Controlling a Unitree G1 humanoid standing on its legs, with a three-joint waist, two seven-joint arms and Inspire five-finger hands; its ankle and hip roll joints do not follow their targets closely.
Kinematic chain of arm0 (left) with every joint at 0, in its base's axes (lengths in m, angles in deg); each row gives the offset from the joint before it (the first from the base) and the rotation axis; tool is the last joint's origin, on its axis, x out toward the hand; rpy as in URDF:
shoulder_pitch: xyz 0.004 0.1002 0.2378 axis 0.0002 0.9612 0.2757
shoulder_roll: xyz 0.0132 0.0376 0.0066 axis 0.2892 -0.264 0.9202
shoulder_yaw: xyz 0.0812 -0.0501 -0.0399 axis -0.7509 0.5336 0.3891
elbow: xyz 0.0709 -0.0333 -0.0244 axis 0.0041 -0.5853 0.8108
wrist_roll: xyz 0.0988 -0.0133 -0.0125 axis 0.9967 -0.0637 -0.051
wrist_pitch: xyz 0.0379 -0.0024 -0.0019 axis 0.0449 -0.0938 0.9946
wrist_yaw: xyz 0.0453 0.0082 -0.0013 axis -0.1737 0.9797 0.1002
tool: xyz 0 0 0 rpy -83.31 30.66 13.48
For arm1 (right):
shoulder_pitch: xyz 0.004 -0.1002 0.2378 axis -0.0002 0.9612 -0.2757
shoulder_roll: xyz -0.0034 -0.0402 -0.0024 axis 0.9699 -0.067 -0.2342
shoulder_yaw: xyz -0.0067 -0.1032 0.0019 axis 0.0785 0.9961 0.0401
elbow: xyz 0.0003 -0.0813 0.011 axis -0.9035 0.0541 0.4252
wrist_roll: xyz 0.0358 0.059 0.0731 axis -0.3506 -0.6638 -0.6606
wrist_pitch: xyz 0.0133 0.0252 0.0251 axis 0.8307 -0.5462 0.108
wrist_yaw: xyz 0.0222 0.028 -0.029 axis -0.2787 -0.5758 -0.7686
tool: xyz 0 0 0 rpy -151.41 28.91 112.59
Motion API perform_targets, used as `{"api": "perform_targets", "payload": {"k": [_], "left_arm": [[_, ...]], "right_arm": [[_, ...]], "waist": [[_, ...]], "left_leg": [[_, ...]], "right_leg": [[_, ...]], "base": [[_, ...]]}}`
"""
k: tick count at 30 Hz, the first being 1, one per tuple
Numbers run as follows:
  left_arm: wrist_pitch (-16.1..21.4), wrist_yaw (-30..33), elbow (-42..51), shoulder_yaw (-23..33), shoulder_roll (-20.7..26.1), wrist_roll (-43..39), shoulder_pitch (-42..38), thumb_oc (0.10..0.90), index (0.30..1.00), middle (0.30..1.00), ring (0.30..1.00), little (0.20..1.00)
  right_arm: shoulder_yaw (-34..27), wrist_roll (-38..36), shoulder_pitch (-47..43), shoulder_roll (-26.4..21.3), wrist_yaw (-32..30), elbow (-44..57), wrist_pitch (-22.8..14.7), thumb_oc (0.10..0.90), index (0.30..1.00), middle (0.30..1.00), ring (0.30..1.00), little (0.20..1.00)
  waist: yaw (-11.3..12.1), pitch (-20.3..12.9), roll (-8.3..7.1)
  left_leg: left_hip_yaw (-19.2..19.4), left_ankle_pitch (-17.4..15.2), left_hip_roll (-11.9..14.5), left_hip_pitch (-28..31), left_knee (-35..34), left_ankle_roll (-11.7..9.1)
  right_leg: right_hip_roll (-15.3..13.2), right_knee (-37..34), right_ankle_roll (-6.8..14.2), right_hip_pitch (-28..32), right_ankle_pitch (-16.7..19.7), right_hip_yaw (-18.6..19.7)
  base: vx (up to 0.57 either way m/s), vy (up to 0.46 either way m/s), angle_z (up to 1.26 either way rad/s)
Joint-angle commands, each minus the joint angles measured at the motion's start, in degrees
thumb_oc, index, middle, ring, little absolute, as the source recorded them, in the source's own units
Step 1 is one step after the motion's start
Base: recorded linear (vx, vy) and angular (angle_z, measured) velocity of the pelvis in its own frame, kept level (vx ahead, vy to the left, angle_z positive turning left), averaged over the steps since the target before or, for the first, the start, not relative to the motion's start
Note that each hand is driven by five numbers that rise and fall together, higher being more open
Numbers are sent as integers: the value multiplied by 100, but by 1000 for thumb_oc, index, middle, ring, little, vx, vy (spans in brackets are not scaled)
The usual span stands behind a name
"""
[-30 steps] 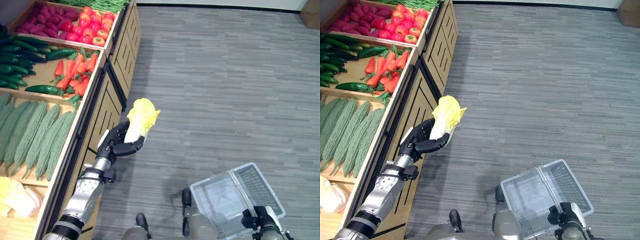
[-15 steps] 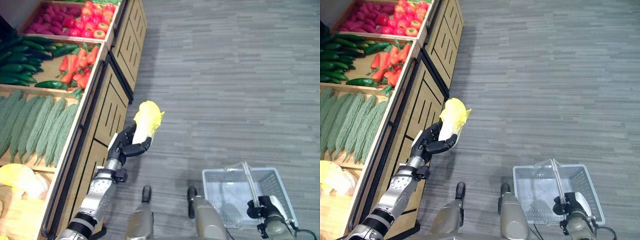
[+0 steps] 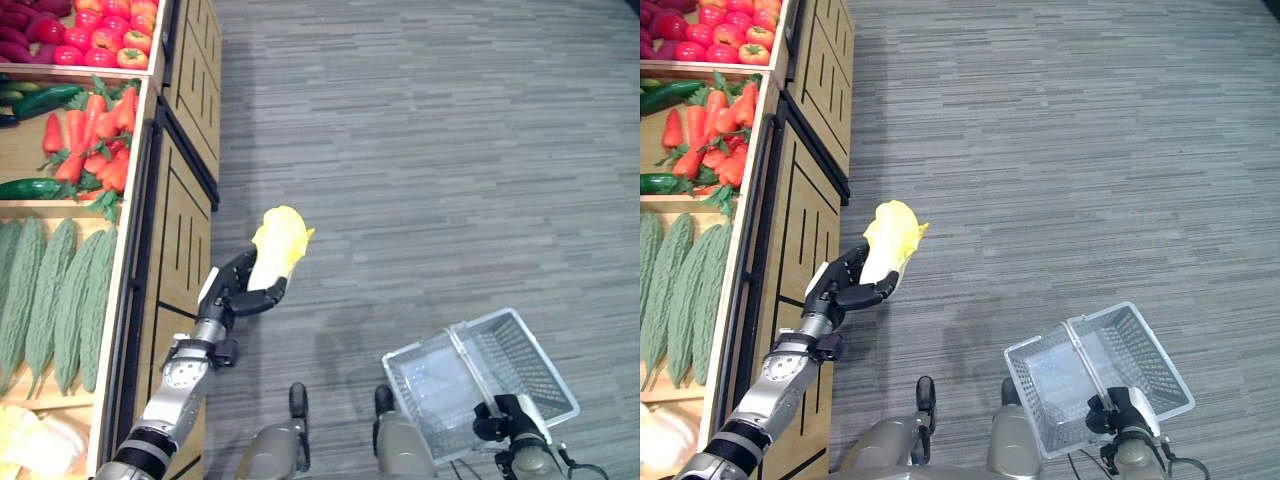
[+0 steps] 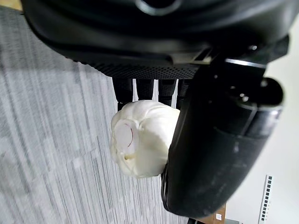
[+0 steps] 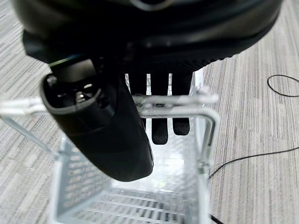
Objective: Get the vegetables into the basket
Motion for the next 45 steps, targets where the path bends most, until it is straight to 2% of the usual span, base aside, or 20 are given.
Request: {"api": "perform_targets", "payload": {"k": [1, 10, 12, 13, 14, 17, 18, 20, 24, 28, 29, 32, 34, 35, 36, 37, 39, 42, 43, 45], "left_arm": [[618, -86, 642, 318, 104, 165, -315, 400, 300, 300, 300, 300], [620, -108, 711, 297, 287, 324, -236, 400, 300, 300, 300, 300], [606, -118, 788, 329, 325, 335, -189, 400, 300, 300, 300, 300], [593, -116, 808, 357, 364, 370, -141, 400, 300, 300, 300, 300], [570, -96, 809, 399, 391, 377, -123, 400, 300, 300, 300, 300], [575, -71, 756, 419, 357, 382, -149, 400, 300, 300, 300, 300], [586, -84, 753, 405, 344, 353, -147, 400, 300, 300, 300, 300], [587, -82, 701, 364, 329, 361, -177, 400, 300, 300, 300, 300], [597, -38, 545, 343, 240, 394, -229, 400, 300, 300, 300, 300], [578, -24, 452, 359, 168, 429, -138, 400, 300, 300, 300, 300], [558, -26, 381, 380, 97, 429, -66, 400, 300, 300, 300, 300], [521, -48, 375, 399, -20, 306, 79, 400, 300, 300, 300, 300], [482, -109, 419, 346, -110, 254, 155, 400, 300, 300, 300, 300], [470, -112, 448, 314, -105, 256, 141, 400, 300, 300, 300, 300], [470, -112, 449, 314, -107, 256, 142, 400, 300, 300, 300, 300], [444, -122, 447, 243, -122, 212, 11, 400, 300, 300, 300, 300], [407, -121, 434, 170, -182, 184, -91, 400, 300, 300, 300, 300], [392, -126, 427, 54, -205, 163, -235, 400, 300, 300, 300, 300], [388, -109, 394, -48, -200, 223, -339, 400, 300, 300, 300, 300], [403, -33, 376, -127, -188, 310, -445, 400, 300, 300, 300, 300]], "right_arm": [[56, -42, -140, -352, -175, 66, -211, 400, 300, 300, 300, 300], [72, -56, -179, -298, -133, -149, -239, 400, 300, 300, 300, 300], [78, -68, -202, -343, -109, -109, -249, 400, 300, 300, 300, 300], [59, -81, -237, -358, -118, -73, -242, 400, 300, 300, 300, 300], [78, -99, -295, -358, -120, -77, -250, 400, 300, 300, 300, 300], [96, -140, -372, -352, -123, -97, -284, 400, 300, 300, 300, 300], [101, -144, -385, -410, -120, -52, -320, 400, 300, 300, 300, 300], [86, -153, -397, -484, -129, 28, -338, 400, 300, 300, 300, 300], [15, -99, -290, -536, -147, 291, -338, 400, 300, 300, 300, 300], [-61, -37, -53, -523, -97, 391, -313, 400, 300, 300, 300, 300], [-81, -38, -4, -537, -84, 347, -301, 400, 300, 300, 300, 300], [-112, 7, 114, -634, -68, 418, -295, 400, 300, 300, 300, 300], [-181, 12, 240, -783, -63, 396, -307, 400, 300, 300, 300, 300], [-184, 42, 284, -848, -62, 401, -305, 400, 300, 300, 300, 300], [-185, 42, 286, -850, -62, 402, -305, 400, 300, 300, 300, 300], [-251, -42, 327, -946, -87, 368, -310, 400, 300, 300, 300, 300], [-347, -141, 430, -991, -118, 359, -289, 400, 300, 300, 300, 300], [-462, -263, 501, -1006, -147, 297, -284, 400, 300, 300, 300, 300], [-537, -301, 574, -1028, -172, 296, -295, 400, 300, 300, 300, 300], [-585, -330, 588, -1056, -231, 243, -307, 400, 300, 300, 300, 300]], "waist": [[53, -186, -156], [106, -263, -190], [85, -174, -135], [132, -111, -79], [155, -44, 0], [125, 43, 66], [77, 72, 98], [-21, 164, 117], [-213, 211, 86], [-307, 117, 54], [-303, 5, 93], [-338, -107, 245], [-350, -115, 364], [-354, -101, 380], [-363, -103, 383], [-369, -26, 371], [-406, 33, 361], [-416, 111, 367], [-397, 148, 367], [-336, 185, 426]], "left_leg": [[-274, -102, 317, -363, 292, -523], [-271, -35, 224, -171, -131, -461], [-338, -106, 172, -78, -101, -388], [-337, -174, 174, -2, -84, -302], [-360, -242, 200, 108, -55, -250], [-415, -339, 203, 309, -19, -226], [-438, -400, 191, 387, 16, -250], [-547, -487, 159, 464, 97, -300], [-813, -754, 75, 822, 182, -485], [-1124, -1004, 104, 1184, 297, -607], [-1237, -1048, 177, 1319, 324, -681], [-1411, -745, 428, 1398, 535, -887], [-1607, -127, 505, 1213, 1076, -1076], [-1648, 146, 523, 1095, 1340, -1148], [-1659, 143, 523, 1088, 1347, -1150], [-1645, 597, 541, 728, 1943, -1257], [-1492, 830, 525, 443, 2330, -1244], [-1299, 852, 572, 125, 2293, -1186], [-1223, 605, 495, -249, 1933, -1103], [-1150, 346, 522, -471, 1074, -1043]], "right_leg": [[-209, -49, 364, 520, 1054, 58], [-260, -74, 477, 480, 1391, -13], [-199, 466, 483, 299, 1718, 117], [-231, 957, 458, 85, 1836, 21], [-160, 1485, 389, -30, 1814, -95], [-60, 1754, 319, -349, 1695, -195], [-29, 1456, 254, -657, 1413, -325], [-48, 1103, 243, -815, 1220, -384], [-131, -210, 379, -1077, 1360, -416], [-107, -419, 421, -1097, 1464, -425], [-72, -338, 346, -1023, 1329, -485], [109, -55, 153, -953, 1059, -668], [228, 39, -40, -745, 781, -814], [267, 61, -124, -674, 686, -824], [264, 64, -125, -674, 682, -834], [266, 147, -287, -548, 487, -856], [303, 147, -424, -380, 309, -838], [288, 104, -490, -196, 197, -877], [273, 5, -467, -39, 123, -879], [317, -40, -406, 73, 8, -844]], "base": [[106, 108, 12], [40, 47, -3], [67, 139, 3], [93, 211, -4], [60, 141, -9], [131, 80, -10], [233, 27, -4], [203, -46, 9], [272, -131, 63], [342, -276, 65], [400, -394, 57], [325, -370, 43], [249, -332, 27], [113, -176, 32], [135, -256, 29], [125, -261, 27], [144, -284, 36], [125, -151, 34], [190, -95, 39], [265, -47, 21]]}}
